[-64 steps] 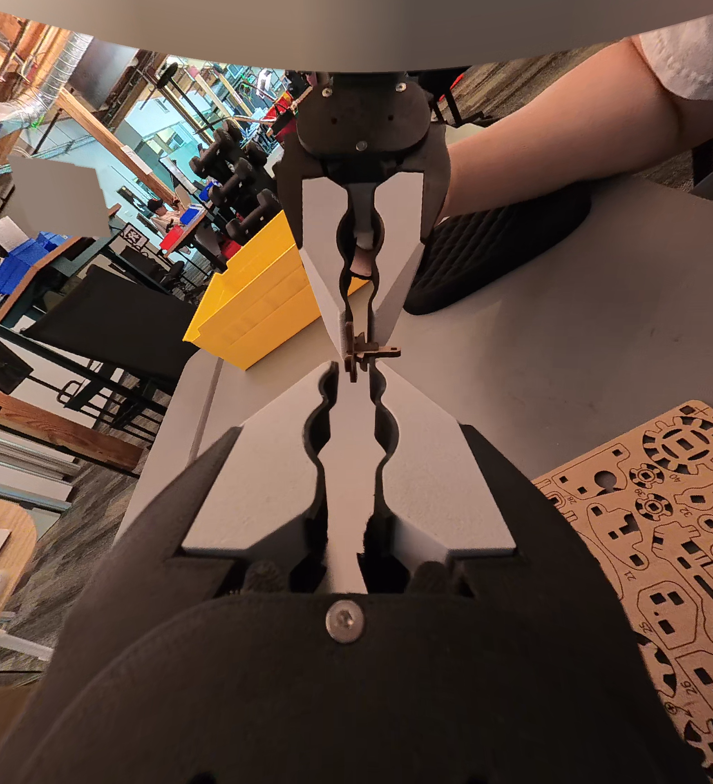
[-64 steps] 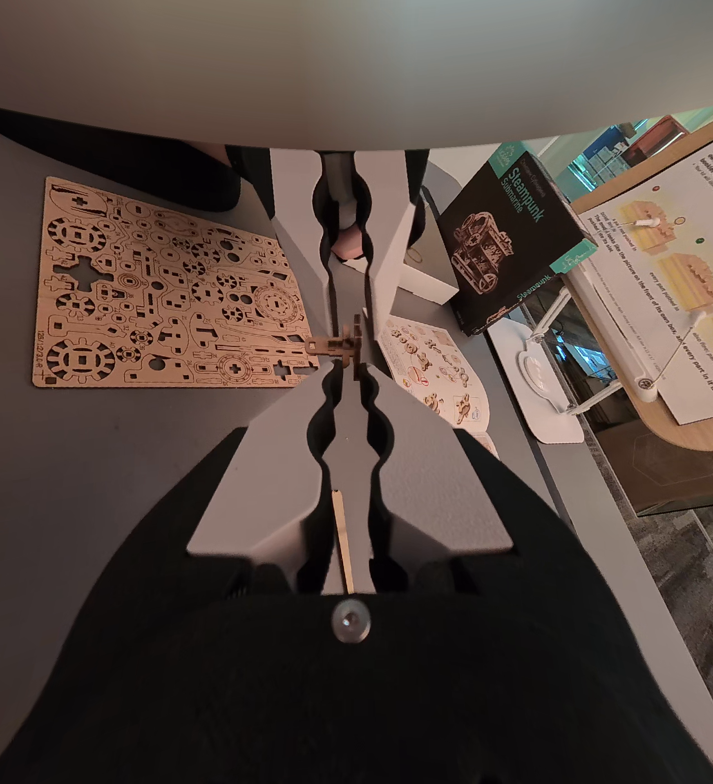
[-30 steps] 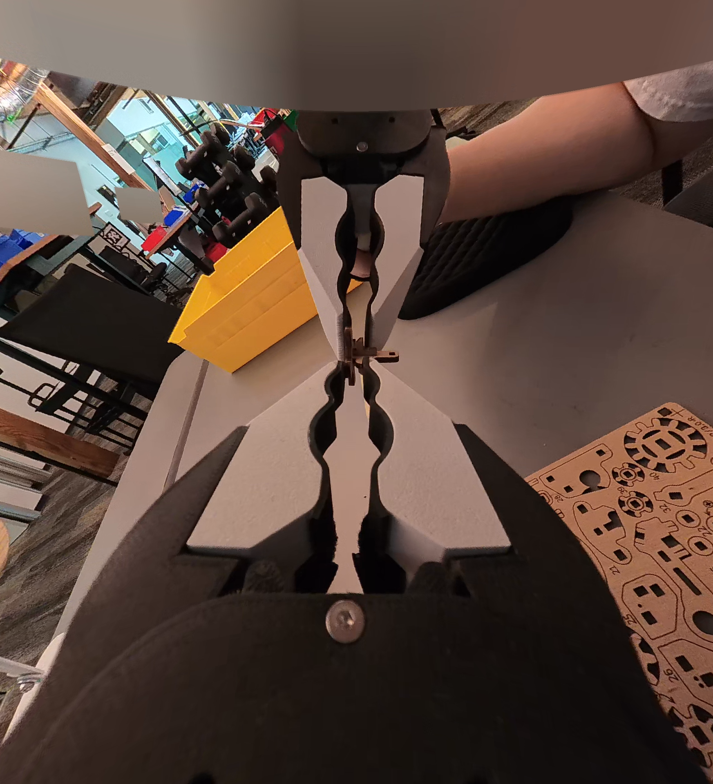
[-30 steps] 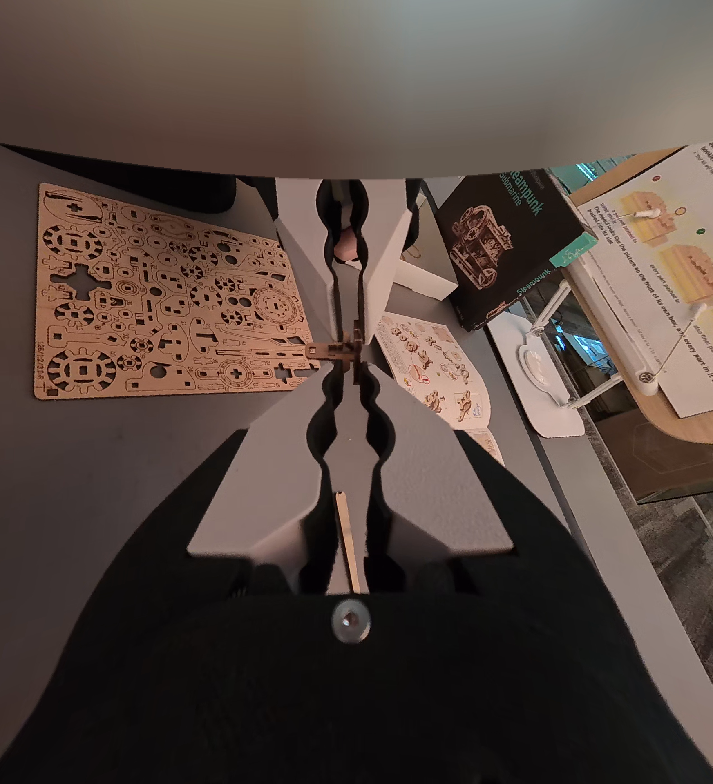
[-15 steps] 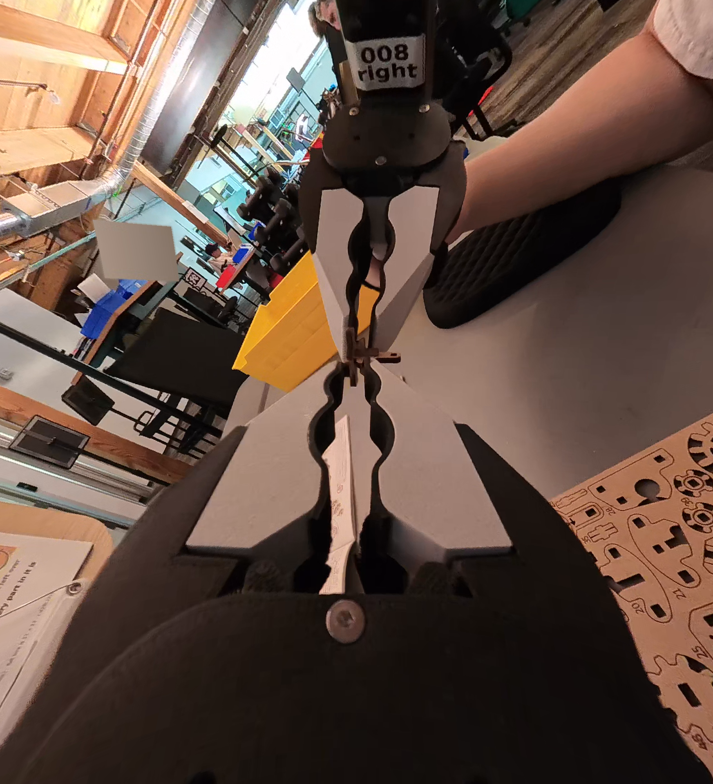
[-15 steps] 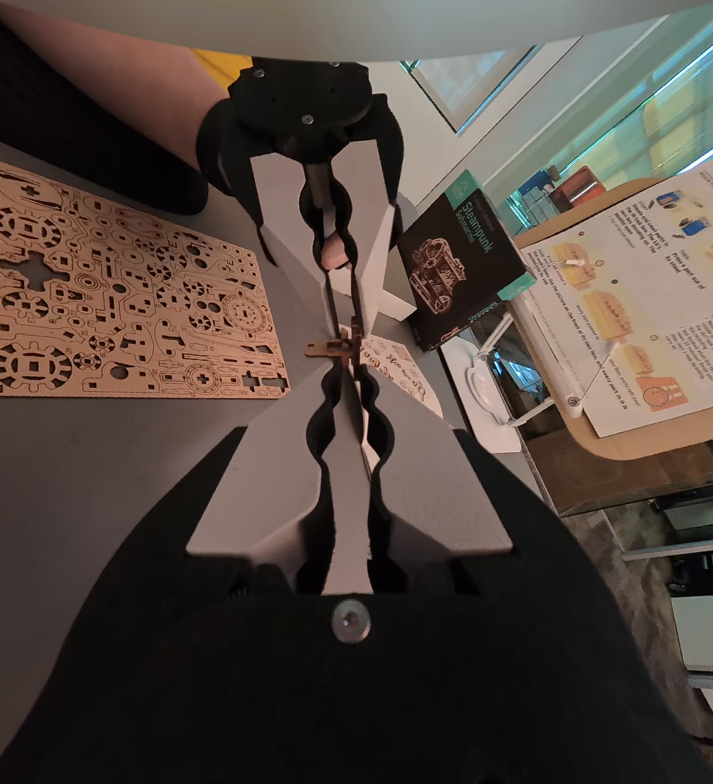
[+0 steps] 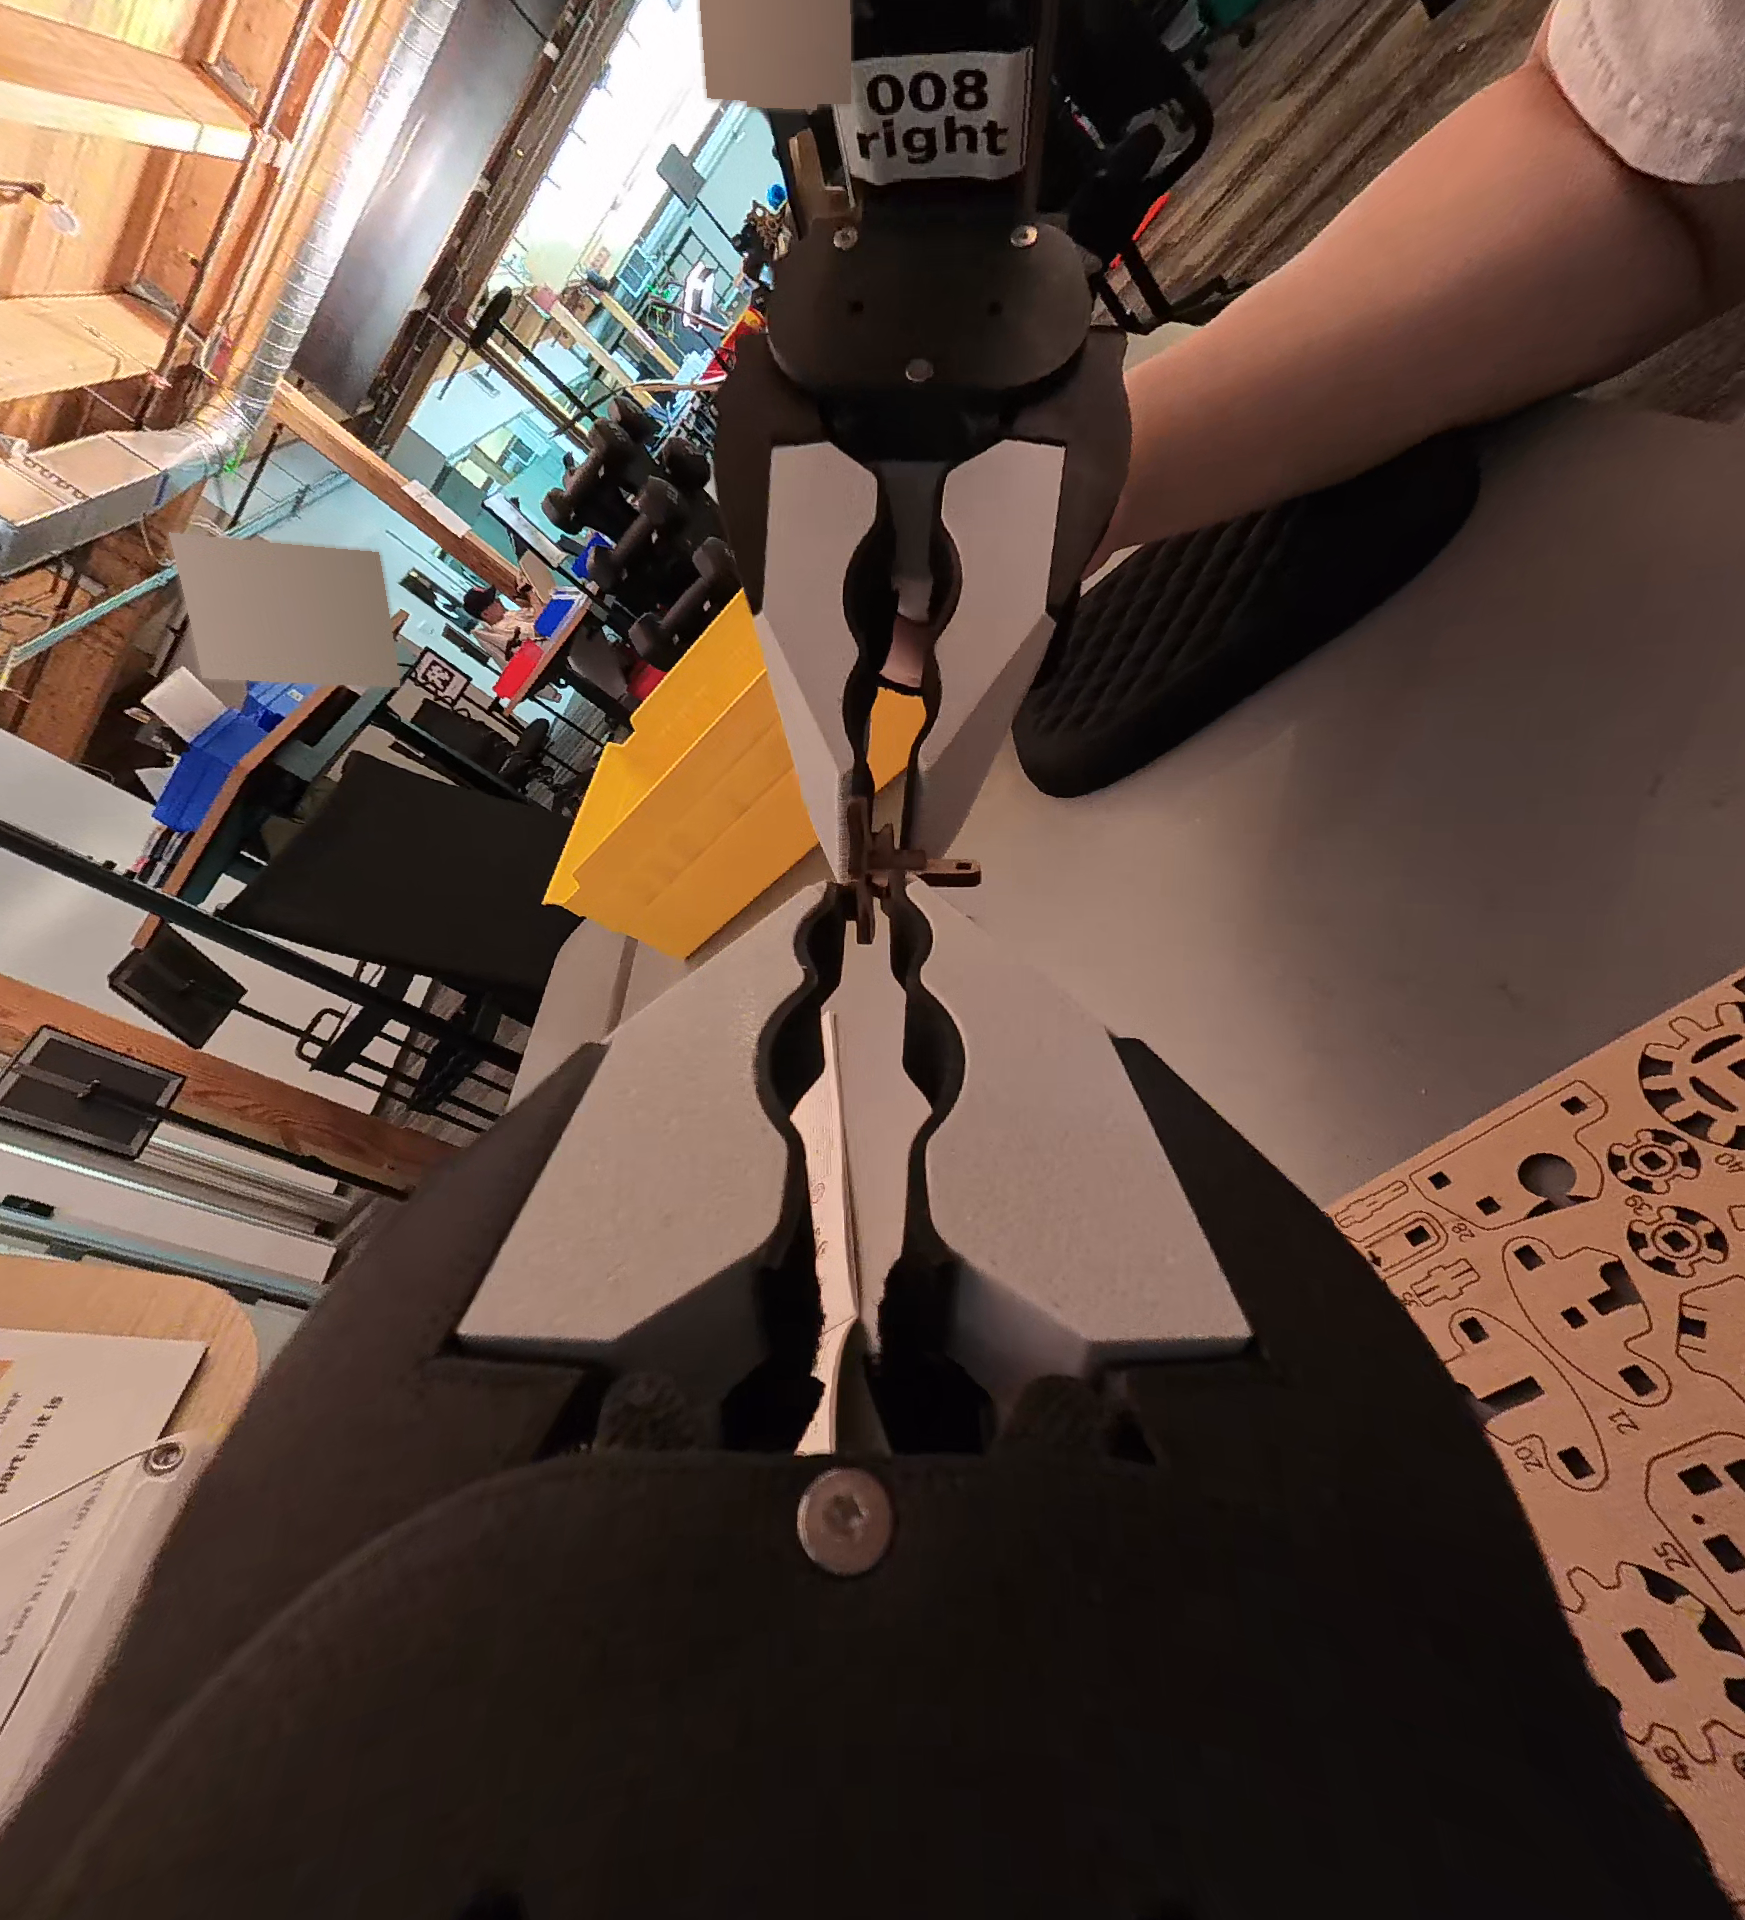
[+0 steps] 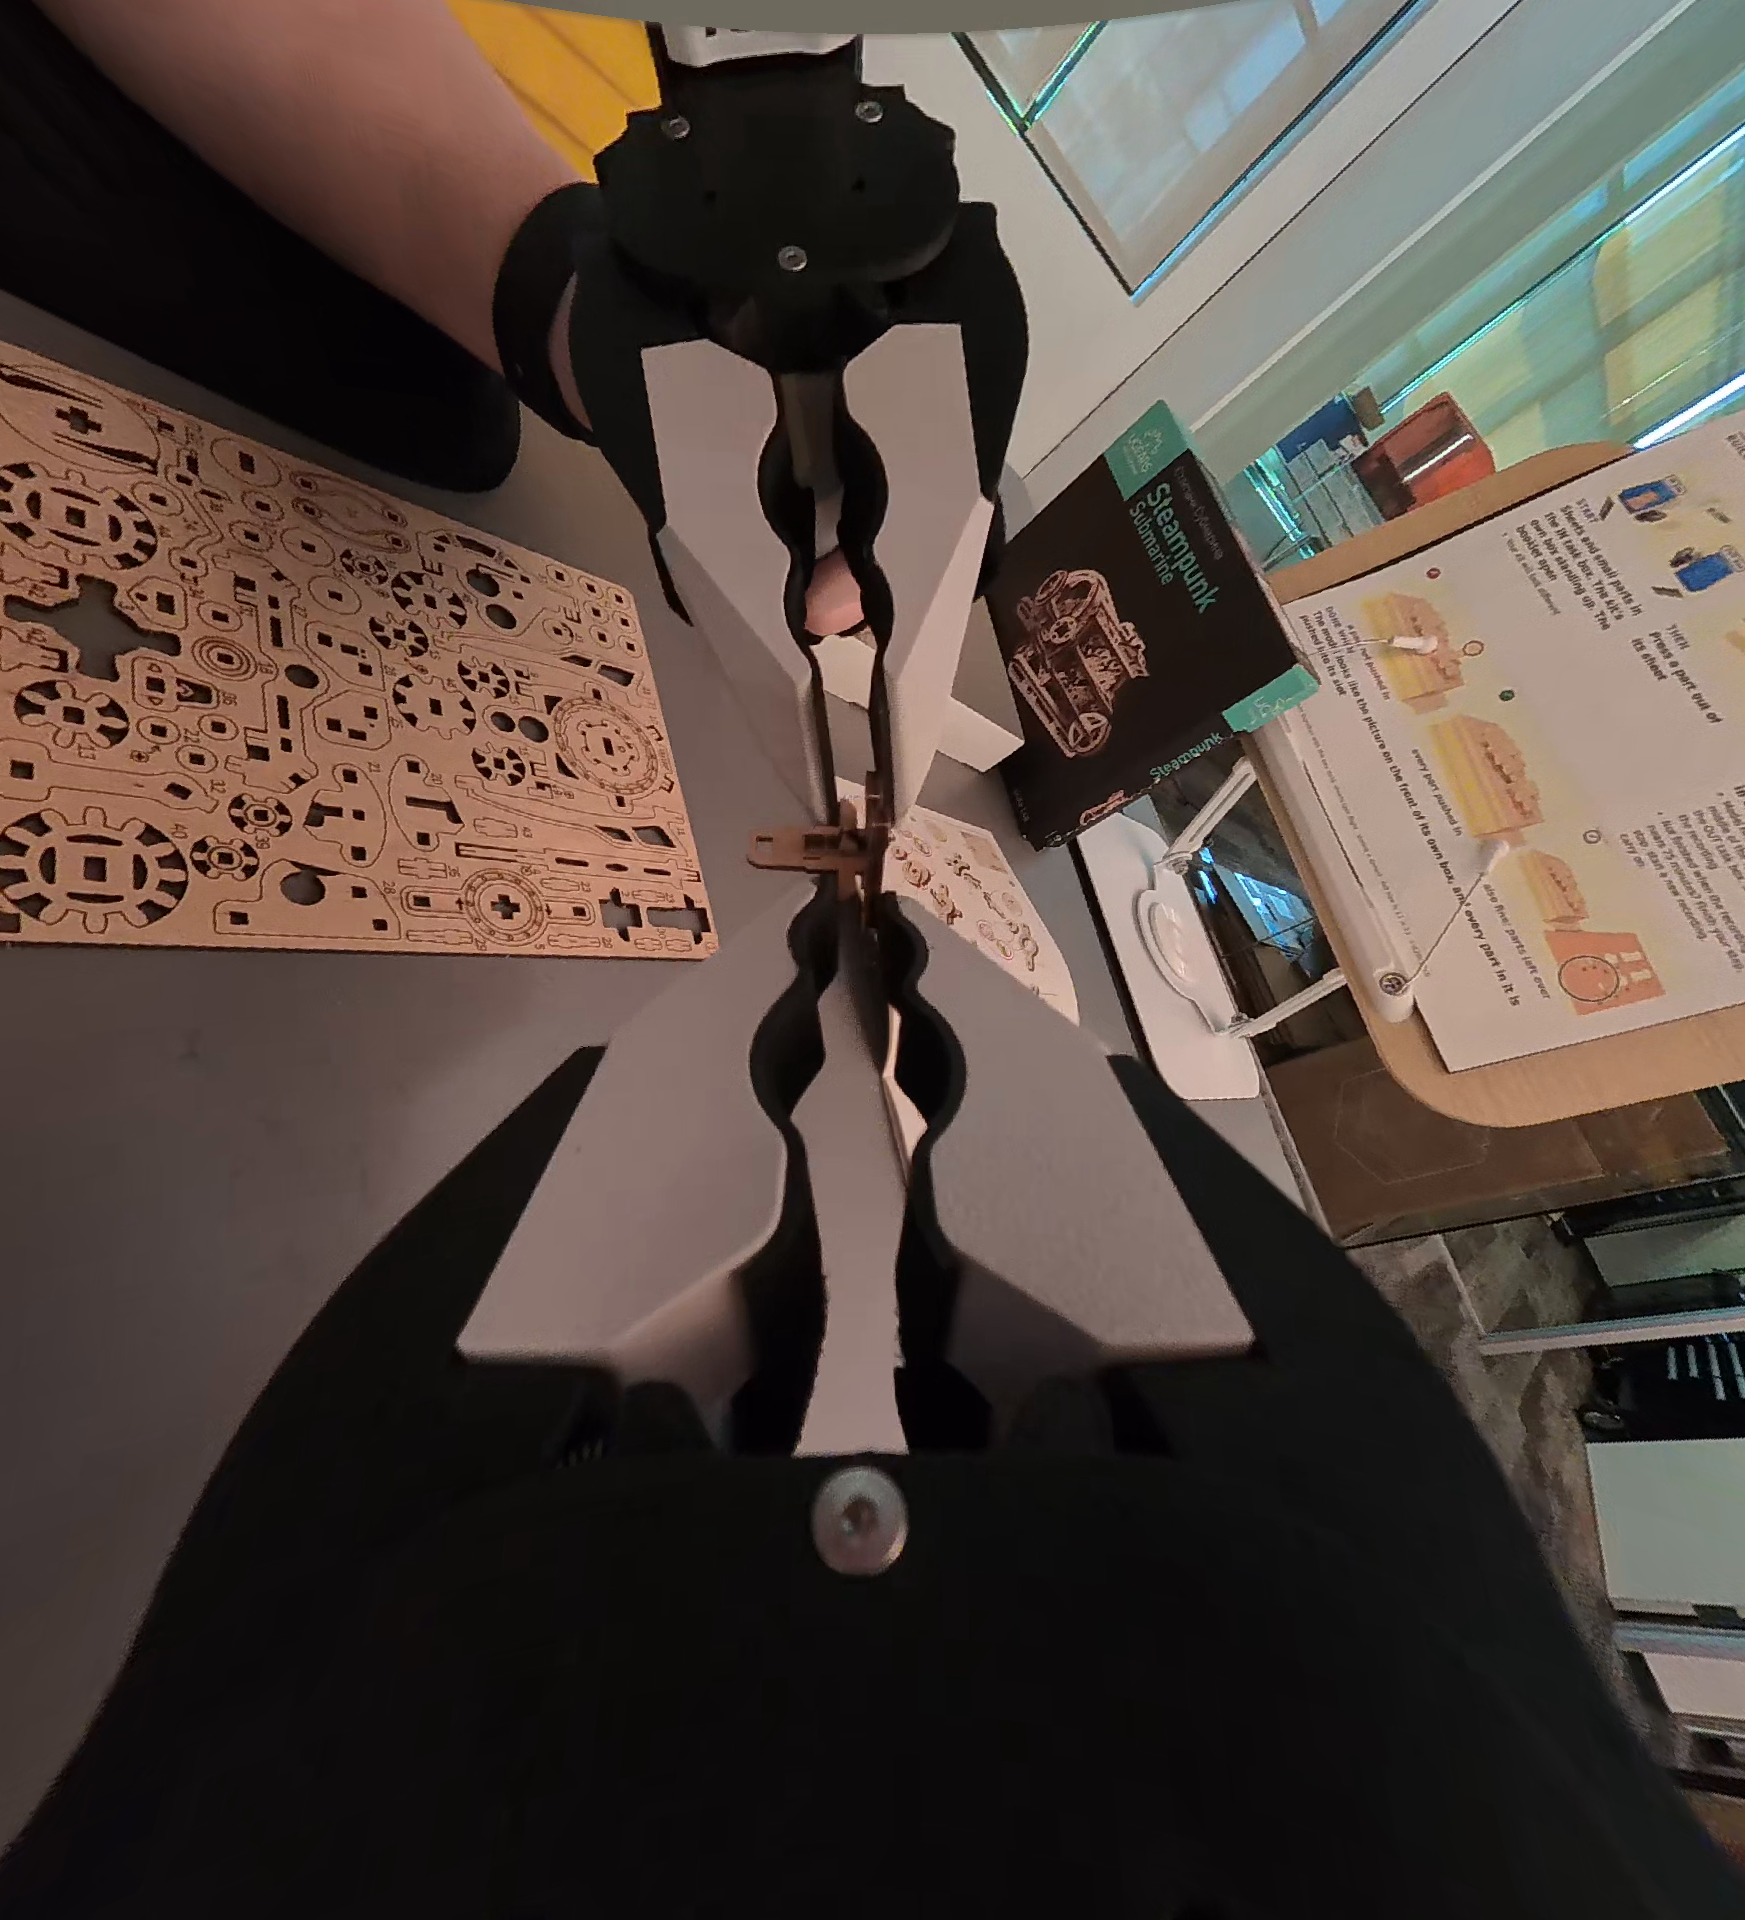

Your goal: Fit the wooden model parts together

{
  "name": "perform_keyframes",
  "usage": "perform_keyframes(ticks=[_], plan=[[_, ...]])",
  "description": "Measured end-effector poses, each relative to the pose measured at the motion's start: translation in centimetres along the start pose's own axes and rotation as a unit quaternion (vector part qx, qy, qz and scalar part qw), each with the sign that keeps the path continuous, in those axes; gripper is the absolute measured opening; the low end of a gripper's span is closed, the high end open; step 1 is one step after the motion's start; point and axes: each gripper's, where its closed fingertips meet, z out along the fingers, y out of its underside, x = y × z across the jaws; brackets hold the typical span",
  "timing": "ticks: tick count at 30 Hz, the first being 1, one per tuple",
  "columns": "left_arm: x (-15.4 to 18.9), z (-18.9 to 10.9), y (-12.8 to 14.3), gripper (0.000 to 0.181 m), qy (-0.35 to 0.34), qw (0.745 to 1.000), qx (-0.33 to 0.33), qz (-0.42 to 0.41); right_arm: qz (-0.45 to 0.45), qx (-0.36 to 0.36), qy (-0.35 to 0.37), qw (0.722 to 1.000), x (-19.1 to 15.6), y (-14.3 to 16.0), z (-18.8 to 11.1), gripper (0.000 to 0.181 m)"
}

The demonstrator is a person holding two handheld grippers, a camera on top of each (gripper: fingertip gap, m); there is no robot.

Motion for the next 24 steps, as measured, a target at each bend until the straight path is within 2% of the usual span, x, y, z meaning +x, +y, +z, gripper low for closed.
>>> perform_keyframes(ticks=[5,10,19,24], plan=[[-0.3,0.1,0.0,0.006,-0.009,1.0,0.005,-0.016,0.049,0.015,-0.008,0.999,0.5,0.0,0.1,0.006],[-0.3,0.1,0.3,0.006,-0.002,0.999,0.005,-0.038,0.017,0.002,0.005,1.0,0.3,0.3,0.2,0.006],[0.0,0.3,0.5,0.007,0.013,0.998,0.006,-0.062,0.012,-0.007,-0.002,1.0,0.0,0.6,0.4,0.006],[-0.1,0.4,0.7,0.01,0.0,0.999,-0.009,-0.043,0.01,-0.022,-0.004,1.0,-0.1,1.0,0.5,0.006]])
